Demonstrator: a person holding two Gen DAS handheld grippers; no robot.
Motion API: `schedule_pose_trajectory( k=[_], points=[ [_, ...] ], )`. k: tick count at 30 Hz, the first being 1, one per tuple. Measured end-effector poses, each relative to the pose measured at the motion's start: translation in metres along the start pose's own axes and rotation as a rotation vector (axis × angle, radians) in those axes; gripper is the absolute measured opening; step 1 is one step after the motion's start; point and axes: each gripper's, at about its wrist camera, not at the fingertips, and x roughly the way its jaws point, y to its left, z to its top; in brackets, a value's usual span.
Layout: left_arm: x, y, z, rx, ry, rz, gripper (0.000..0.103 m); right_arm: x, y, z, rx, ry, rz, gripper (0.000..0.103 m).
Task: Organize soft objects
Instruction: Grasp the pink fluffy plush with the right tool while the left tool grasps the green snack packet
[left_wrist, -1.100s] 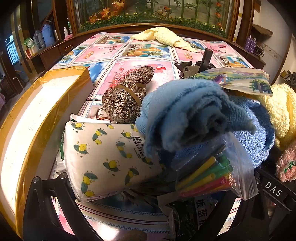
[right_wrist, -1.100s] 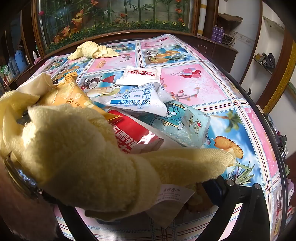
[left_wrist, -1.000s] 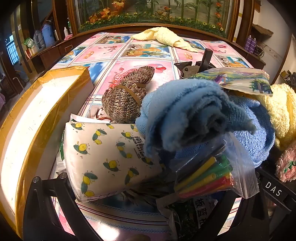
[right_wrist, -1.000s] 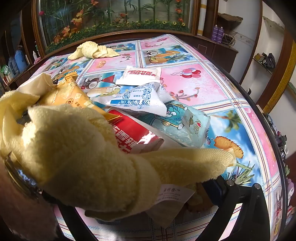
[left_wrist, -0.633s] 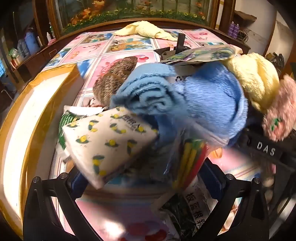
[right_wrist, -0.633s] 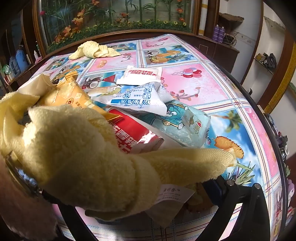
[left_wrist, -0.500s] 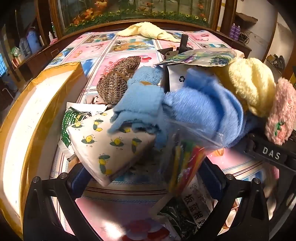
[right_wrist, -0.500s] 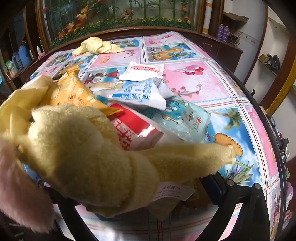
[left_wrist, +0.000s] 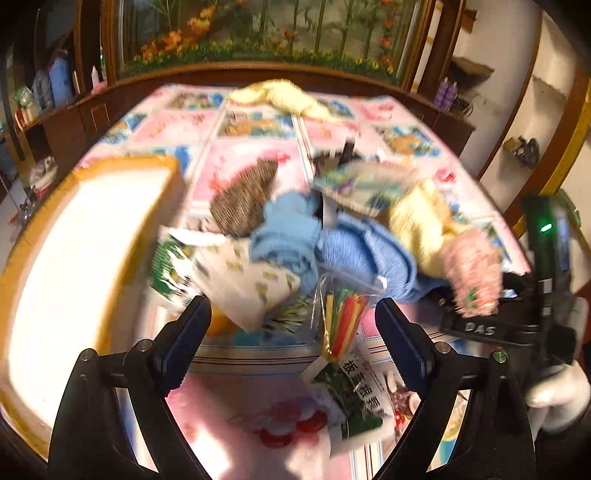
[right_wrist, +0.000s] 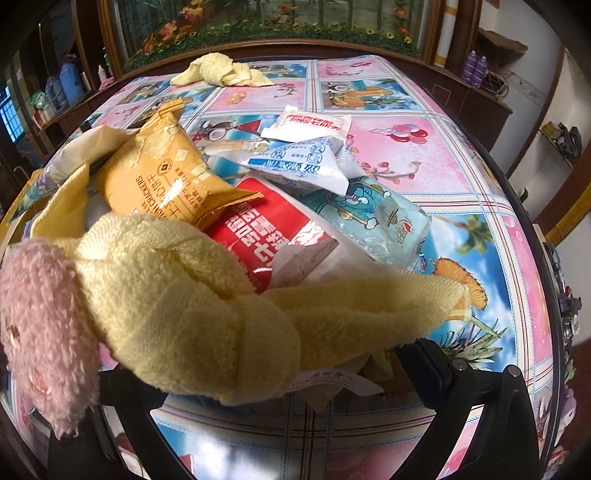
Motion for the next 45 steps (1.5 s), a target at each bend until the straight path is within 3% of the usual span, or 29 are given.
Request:
schedule_pose_trajectory(
  k=[4, 7, 9, 12, 20, 24, 29, 32, 36, 38, 40, 42, 43, 45],
  points=[
    [-0.038, 0.024, -0.005, -0.036, -0.093, -0.051, 0.092, -0.002, 0.002, -0.002, -0.043, 0.027, 0.025, 0.103],
    [-0.042, 0.04, -0.015, -0.054, -0.088, -0.039, 0.092, -0.001, 0.002, 0.001, -0.075, 0.072, 0.038, 0.103],
    [-0.044, 0.05, -0.024, -0.084, -0.091, -0.015, 0.092, -0.002, 0.0, 0.004, -0.067, 0.095, -0.004, 0.101],
    [-0.049, 0.063, -0.032, -0.121, -0.099, -0.026, 0.092, -0.022, 0.003, 0.002, -0.08, 0.025, -0.072, 0.101],
    [-0.054, 0.069, -0.048, -0.109, -0.082, -0.079, 0.092, -0.084, -0.001, -0.021, -0.113, -0.127, -0.064, 0.101],
    [-0.056, 0.063, -0.053, -0.073, -0.084, -0.107, 0.092, -0.132, -0.003, -0.042, -0.11, -0.369, 0.037, 0.103],
    [-0.057, 0.052, -0.06, -0.033, -0.067, -0.136, 0.092, -0.101, 0.025, -0.038, -0.136, -0.139, 0.311, 0.101],
    [-0.061, 0.049, -0.063, -0.002, -0.069, -0.134, 0.092, -0.084, 0.053, -0.041, -0.186, -0.083, 0.345, 0.094],
    [-0.066, 0.044, -0.066, 0.048, -0.067, -0.138, 0.091, -0.064, 0.081, -0.04, -0.234, -0.049, 0.289, 0.088],
    [-0.065, 0.041, -0.066, 0.055, -0.062, -0.146, 0.091, -0.053, 0.088, -0.036, -0.227, -0.037, 0.268, 0.079],
    [-0.062, 0.039, -0.065, 0.061, -0.056, -0.145, 0.091, -0.039, 0.091, -0.032, -0.209, -0.005, 0.255, 0.056],
    [-0.059, 0.037, -0.064, 0.064, -0.046, -0.15, 0.091, -0.032, 0.084, -0.036, -0.173, 0.007, 0.294, 0.047],
    [-0.058, 0.036, -0.064, 0.065, -0.041, -0.151, 0.091, -0.032, 0.081, -0.037, -0.164, 0.003, 0.301, 0.035],
    [-0.052, 0.035, -0.064, 0.067, -0.016, -0.16, 0.091, -0.036, 0.071, -0.04, -0.128, 0.006, 0.346, 0.033]
  ],
)
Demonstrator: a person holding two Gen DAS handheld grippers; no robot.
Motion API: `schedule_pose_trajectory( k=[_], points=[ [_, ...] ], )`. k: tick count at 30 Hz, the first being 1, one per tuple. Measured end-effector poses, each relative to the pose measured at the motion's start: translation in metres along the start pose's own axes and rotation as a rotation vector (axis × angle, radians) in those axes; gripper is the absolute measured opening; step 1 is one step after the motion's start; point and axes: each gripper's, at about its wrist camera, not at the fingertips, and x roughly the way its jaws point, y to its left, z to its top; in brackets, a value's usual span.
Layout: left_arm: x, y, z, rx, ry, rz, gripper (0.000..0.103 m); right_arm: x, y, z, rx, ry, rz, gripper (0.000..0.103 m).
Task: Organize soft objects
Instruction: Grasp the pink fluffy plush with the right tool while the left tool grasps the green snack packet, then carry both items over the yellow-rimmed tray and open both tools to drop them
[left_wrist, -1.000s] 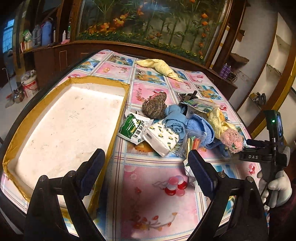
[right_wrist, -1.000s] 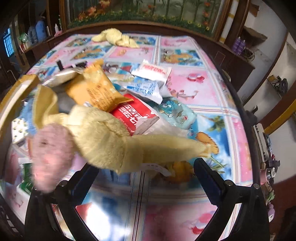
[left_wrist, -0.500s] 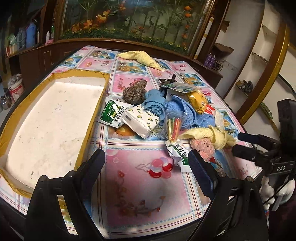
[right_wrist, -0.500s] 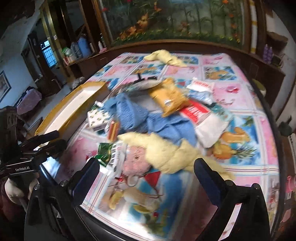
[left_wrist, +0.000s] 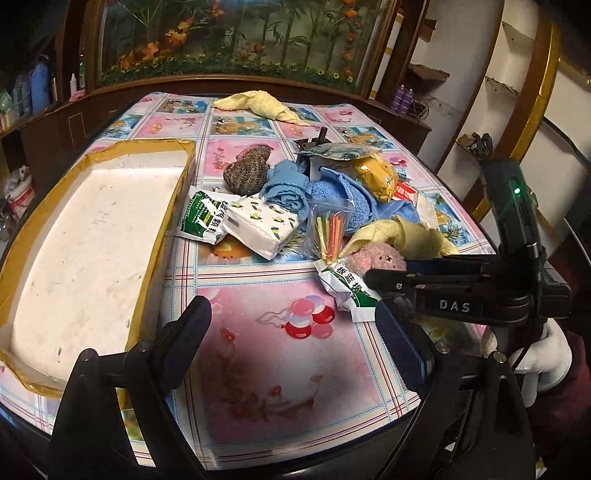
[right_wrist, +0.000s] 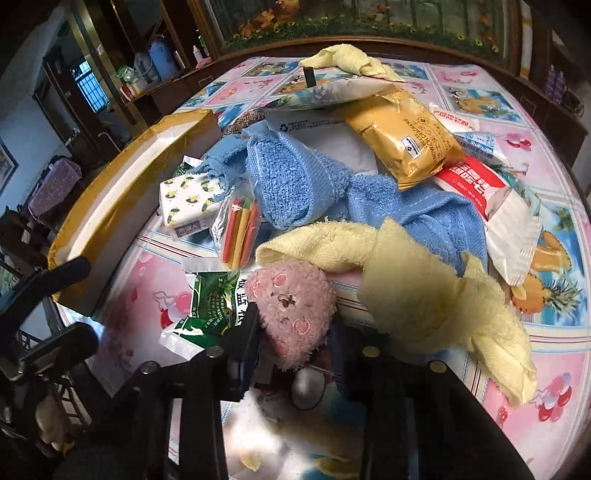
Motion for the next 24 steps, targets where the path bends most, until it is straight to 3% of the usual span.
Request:
schedule_pose_trajectory(
  k=[7, 11, 13, 14, 15, 16, 20, 24],
  points=[
    [0.035, -0.023, 0.009, 0.02, 0.084, -0.085, 0.091, -0.036, -0.024, -0.017, 0.057, -0.084, 0.015, 0.033],
    [0.076, -0.039, 0.014, -0.029, 0.195, -0.152, 0.091, -0.039, -0.036, -0.022, 0.096, -0.077, 0.024, 0.033],
    [0.08, -0.049, 0.016, -0.013, 0.17, -0.136, 0.089, -0.04, -0.039, -0.024, 0.11, -0.079, 0.021, 0.033],
    [0.083, -0.054, 0.016, 0.004, 0.178, -0.143, 0.082, -0.041, -0.04, -0.023, 0.113, -0.083, 0.019, 0.033],
    [0.086, -0.059, 0.016, 0.027, 0.179, -0.152, 0.051, -0.042, -0.041, -0.023, 0.114, -0.088, 0.018, 0.033],
    [0.087, -0.061, 0.015, 0.039, 0.187, -0.161, 0.028, -0.044, -0.042, -0.024, 0.114, -0.093, 0.016, 0.033],
    [0.078, -0.052, 0.01, -0.002, 0.167, -0.2, 0.026, -0.052, -0.04, -0.026, 0.114, -0.116, 0.016, 0.033],
    [0.044, -0.031, 0.01, -0.062, 0.097, -0.262, 0.026, -0.059, -0.036, -0.026, 0.107, -0.132, 0.028, 0.033]
  ],
)
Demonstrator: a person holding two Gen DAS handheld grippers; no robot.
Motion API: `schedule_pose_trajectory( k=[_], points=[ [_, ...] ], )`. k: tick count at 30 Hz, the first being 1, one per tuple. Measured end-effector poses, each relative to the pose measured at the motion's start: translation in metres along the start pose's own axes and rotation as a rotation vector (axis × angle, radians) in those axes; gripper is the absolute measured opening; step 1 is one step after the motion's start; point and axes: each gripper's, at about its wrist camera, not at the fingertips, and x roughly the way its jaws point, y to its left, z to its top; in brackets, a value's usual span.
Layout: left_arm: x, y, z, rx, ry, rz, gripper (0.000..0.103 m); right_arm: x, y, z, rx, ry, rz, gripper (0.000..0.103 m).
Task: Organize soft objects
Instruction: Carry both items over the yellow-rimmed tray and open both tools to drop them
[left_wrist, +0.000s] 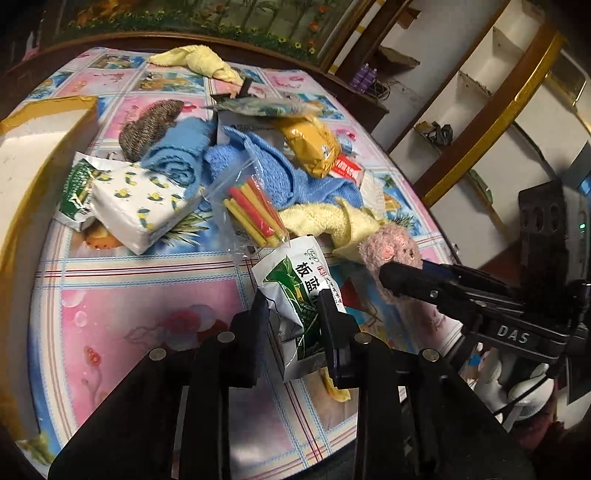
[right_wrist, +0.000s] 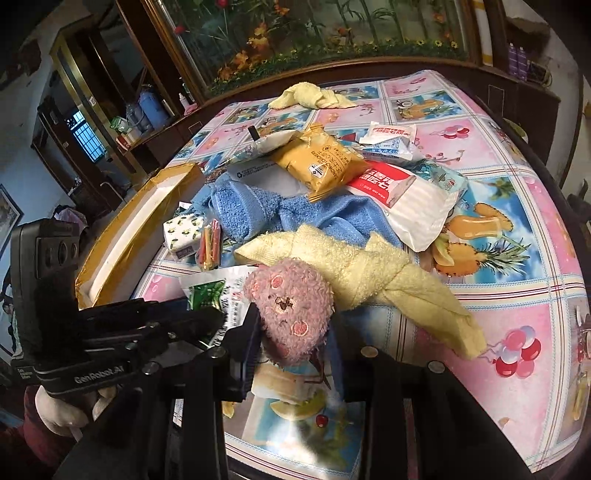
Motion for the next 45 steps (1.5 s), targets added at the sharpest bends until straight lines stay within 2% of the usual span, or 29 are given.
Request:
schedule_pose_trajectory(
  k=[3, 7, 11, 14, 19, 23, 28, 30, 31, 33, 35, 37, 39, 41, 45],
  points=[
    [-0.042, 0.008, -0.002, -0.001, -0.066, -0.03, 0.026, -0.005, 0.01, 0.002, -0.023, -0.005, 0.024, 0.033],
    [-0.1, 0.026, -0.001, -0.001, -0.164, -0.008, 0.026, -0.012, 0.033, 0.012, -0.069, -0.017, 0.083, 0.033],
    [-0.145, 0.062, 0.018, -0.061, -0.245, 0.068, 0.026, -0.007, 0.067, 0.035, -0.116, -0.013, 0.168, 0.033],
    [-0.163, 0.094, 0.036, -0.095, -0.27, 0.136, 0.026, 0.009, 0.099, 0.059, -0.15, -0.001, 0.239, 0.033],
    [-0.152, 0.163, 0.081, -0.201, -0.247, 0.184, 0.026, 0.065, 0.158, 0.103, -0.183, 0.043, 0.293, 0.032],
    [-0.128, 0.215, 0.106, -0.28, -0.223, 0.157, 0.026, 0.116, 0.189, 0.128, -0.222, 0.076, 0.227, 0.032],
    [-0.095, 0.25, 0.118, -0.339, -0.195, 0.145, 0.027, 0.17, 0.202, 0.147, -0.246, 0.119, 0.121, 0.035],
    [-0.085, 0.261, 0.117, -0.373, -0.166, 0.124, 0.033, 0.185, 0.205, 0.152, -0.252, 0.125, 0.081, 0.035],
    [-0.084, 0.264, 0.114, -0.383, -0.163, 0.116, 0.041, 0.188, 0.205, 0.154, -0.249, 0.132, 0.07, 0.037],
    [-0.086, 0.263, 0.107, -0.383, -0.162, 0.126, 0.05, 0.194, 0.205, 0.156, -0.241, 0.139, 0.071, 0.039],
    [-0.09, 0.262, 0.1, -0.38, -0.156, 0.167, 0.051, 0.194, 0.206, 0.158, -0.239, 0.134, 0.066, 0.041],
    [-0.093, 0.265, 0.087, -0.393, -0.155, 0.192, 0.051, 0.191, 0.202, 0.158, -0.233, 0.127, 0.076, 0.048],
    [-0.093, 0.266, 0.077, -0.411, -0.14, 0.186, 0.051, 0.188, 0.196, 0.158, -0.215, 0.122, 0.083, 0.048],
    [-0.094, 0.266, 0.067, -0.434, -0.119, 0.22, 0.051, 0.179, 0.186, 0.156, -0.183, 0.116, 0.097, 0.048],
    [-0.107, 0.264, 0.052, -0.44, -0.141, 0.225, 0.051, 0.142, 0.16, 0.147, -0.141, 0.068, 0.125, 0.048]
  ],
)
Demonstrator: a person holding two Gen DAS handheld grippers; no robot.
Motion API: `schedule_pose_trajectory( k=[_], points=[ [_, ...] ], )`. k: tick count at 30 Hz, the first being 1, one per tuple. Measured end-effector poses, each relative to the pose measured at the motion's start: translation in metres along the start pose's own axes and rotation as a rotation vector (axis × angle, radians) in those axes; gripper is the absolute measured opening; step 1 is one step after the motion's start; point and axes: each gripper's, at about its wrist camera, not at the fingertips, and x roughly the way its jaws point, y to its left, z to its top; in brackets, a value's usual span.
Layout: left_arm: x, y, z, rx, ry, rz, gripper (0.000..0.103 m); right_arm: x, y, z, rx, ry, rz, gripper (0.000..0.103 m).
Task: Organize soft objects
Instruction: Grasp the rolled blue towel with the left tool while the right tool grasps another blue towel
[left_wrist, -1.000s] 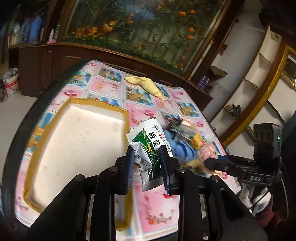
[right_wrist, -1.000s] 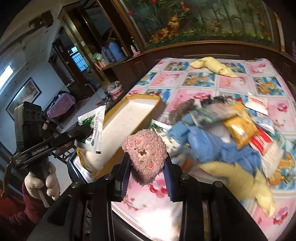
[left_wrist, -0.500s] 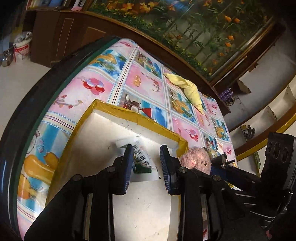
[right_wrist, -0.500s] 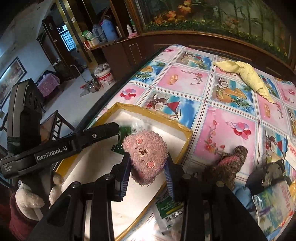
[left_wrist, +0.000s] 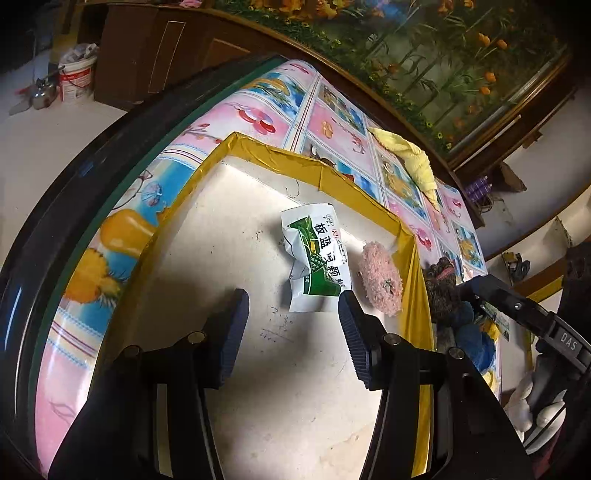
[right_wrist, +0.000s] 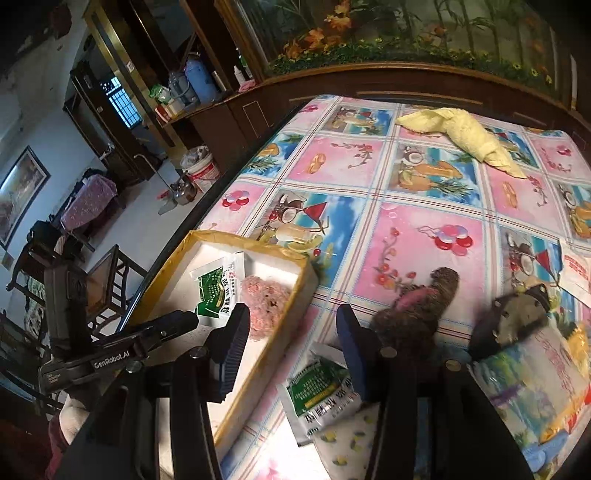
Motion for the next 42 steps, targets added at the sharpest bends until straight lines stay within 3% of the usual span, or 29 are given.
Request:
schedule_pose_trajectory(
  k=[3, 6, 9, 12, 16, 21, 26, 27, 28, 29, 35, 42],
  points=[
    [-0.013, -0.006, 0.0, 0.002, -0.024, 0.012, 0.051, -0.035, -0.018, -0.015, 0.022, -0.042, -0.011, 0.049],
    [-0.037, -0.041, -0.003, 0.071, -0.084, -0.005, 0.051, -0.068, -0.043, -0.035, 0.057, -0.075, -0.023, 0.052],
    [-0.048, -0.093, -0.014, 0.186, -0.094, -0.021, 0.065, -0.09, -0.068, -0.056, 0.091, -0.089, -0.042, 0.057],
    [-0.034, -0.145, -0.034, 0.327, -0.053, -0.042, 0.067, -0.102, -0.09, -0.076, 0.12, -0.087, -0.067, 0.057],
    [0.007, -0.191, -0.061, 0.47, 0.025, -0.008, 0.067, -0.117, -0.117, -0.098, 0.176, -0.096, -0.058, 0.057],
    [0.048, -0.213, -0.054, 0.444, 0.071, 0.007, 0.067, -0.138, -0.147, -0.117, 0.221, -0.12, -0.08, 0.057],
    [0.085, -0.234, -0.055, 0.502, 0.131, 0.057, 0.066, -0.146, -0.161, -0.126, 0.239, -0.135, -0.062, 0.057],
    [0.09, -0.237, -0.058, 0.517, 0.149, 0.058, 0.054, -0.146, -0.161, -0.127, 0.236, -0.136, -0.054, 0.057],
    [0.093, -0.238, -0.062, 0.534, 0.163, 0.058, 0.03, -0.146, -0.16, -0.127, 0.23, -0.137, -0.048, 0.057],
    [0.095, -0.239, -0.064, 0.54, 0.174, 0.053, 0.027, -0.146, -0.159, -0.127, 0.223, -0.137, -0.044, 0.057],
    [0.061, -0.23, -0.062, 0.468, 0.107, -0.033, 0.027, -0.133, -0.142, -0.122, 0.151, -0.113, -0.014, 0.057],
    [-0.012, -0.201, -0.066, 0.363, -0.004, -0.174, 0.027, -0.092, -0.105, -0.1, 0.035, -0.038, -0.02, 0.057]
  ],
)
